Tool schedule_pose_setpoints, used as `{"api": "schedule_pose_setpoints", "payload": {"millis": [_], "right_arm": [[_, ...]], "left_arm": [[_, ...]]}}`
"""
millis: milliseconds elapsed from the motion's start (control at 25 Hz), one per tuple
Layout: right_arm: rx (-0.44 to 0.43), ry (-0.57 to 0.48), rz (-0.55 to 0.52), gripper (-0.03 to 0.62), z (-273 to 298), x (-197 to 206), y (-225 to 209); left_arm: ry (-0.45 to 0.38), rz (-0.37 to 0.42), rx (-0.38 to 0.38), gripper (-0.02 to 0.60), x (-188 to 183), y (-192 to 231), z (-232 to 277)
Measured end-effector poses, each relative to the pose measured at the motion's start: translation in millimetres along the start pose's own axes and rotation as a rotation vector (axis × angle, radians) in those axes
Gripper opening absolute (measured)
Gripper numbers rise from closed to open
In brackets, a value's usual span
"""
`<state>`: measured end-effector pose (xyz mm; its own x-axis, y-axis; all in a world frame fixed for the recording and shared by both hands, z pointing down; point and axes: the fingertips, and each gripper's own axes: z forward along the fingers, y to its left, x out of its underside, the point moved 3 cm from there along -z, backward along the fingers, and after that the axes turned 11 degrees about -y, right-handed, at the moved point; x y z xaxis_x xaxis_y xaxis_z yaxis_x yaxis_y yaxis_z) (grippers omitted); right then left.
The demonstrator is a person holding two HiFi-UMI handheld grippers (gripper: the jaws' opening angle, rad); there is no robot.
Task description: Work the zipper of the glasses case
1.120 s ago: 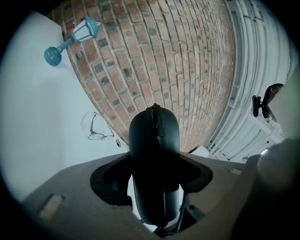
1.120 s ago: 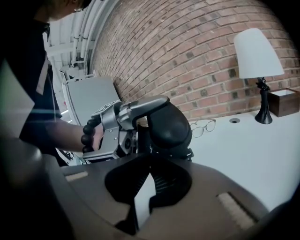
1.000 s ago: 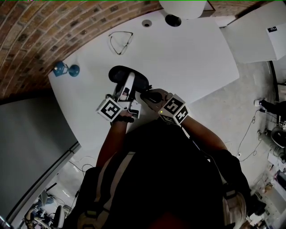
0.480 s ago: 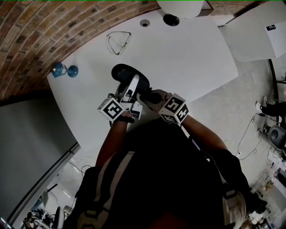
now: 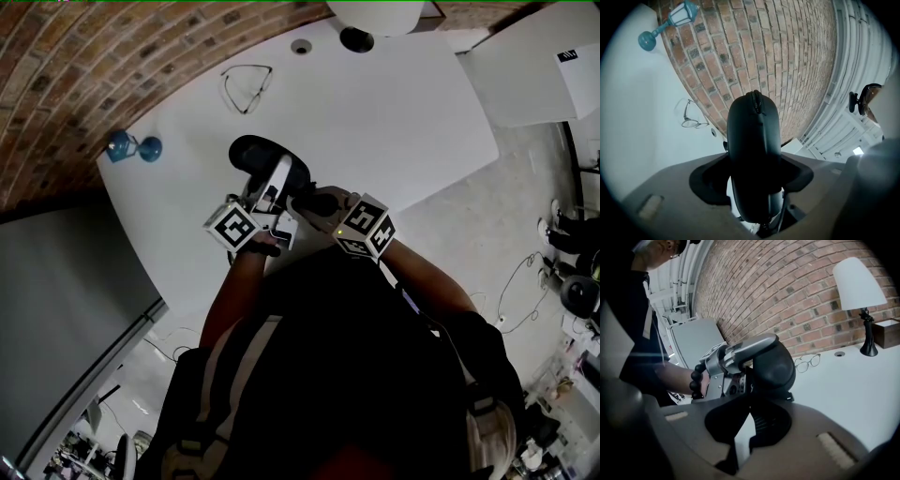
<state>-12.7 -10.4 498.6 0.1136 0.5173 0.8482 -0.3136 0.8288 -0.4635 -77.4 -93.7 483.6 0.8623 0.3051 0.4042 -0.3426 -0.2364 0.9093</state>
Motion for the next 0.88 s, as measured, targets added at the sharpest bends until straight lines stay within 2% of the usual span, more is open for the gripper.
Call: {"api": "schedule_pose_setpoints", "payload": {"millis": [160, 320, 440, 520, 640, 880], "right_arm": [[0.025, 0.019, -0.018, 0.002, -2, 0, -3], [0.074, 0.013, -0.061, 0.003, -4, 0, -9], [0.104, 0.010, -0.074, 0.003, -7, 0, -14], [0.115, 0.013, -0.086, 0.003, -8, 1, -16], [0.125, 0.026, -0.133, 0.003, -8, 1, -15], [0.150, 0.026, -0.153, 0.003, -15, 1, -22]], "left_arm": [[0.022, -0.041, -0.040, 0.267, 5, 10, -4], [0.007, -0.090, -0.086, 0.256, 4, 17, -9], [0.003, -0.084, -0.067, 0.252, 2, 18, -9], [0.011, -0.088, -0.083, 0.250, 3, 19, -10], [0.013, -0.141, -0.125, 0.247, 5, 21, -14], [0.009, -0.180, -0.123, 0.245, 3, 20, -16]]}}
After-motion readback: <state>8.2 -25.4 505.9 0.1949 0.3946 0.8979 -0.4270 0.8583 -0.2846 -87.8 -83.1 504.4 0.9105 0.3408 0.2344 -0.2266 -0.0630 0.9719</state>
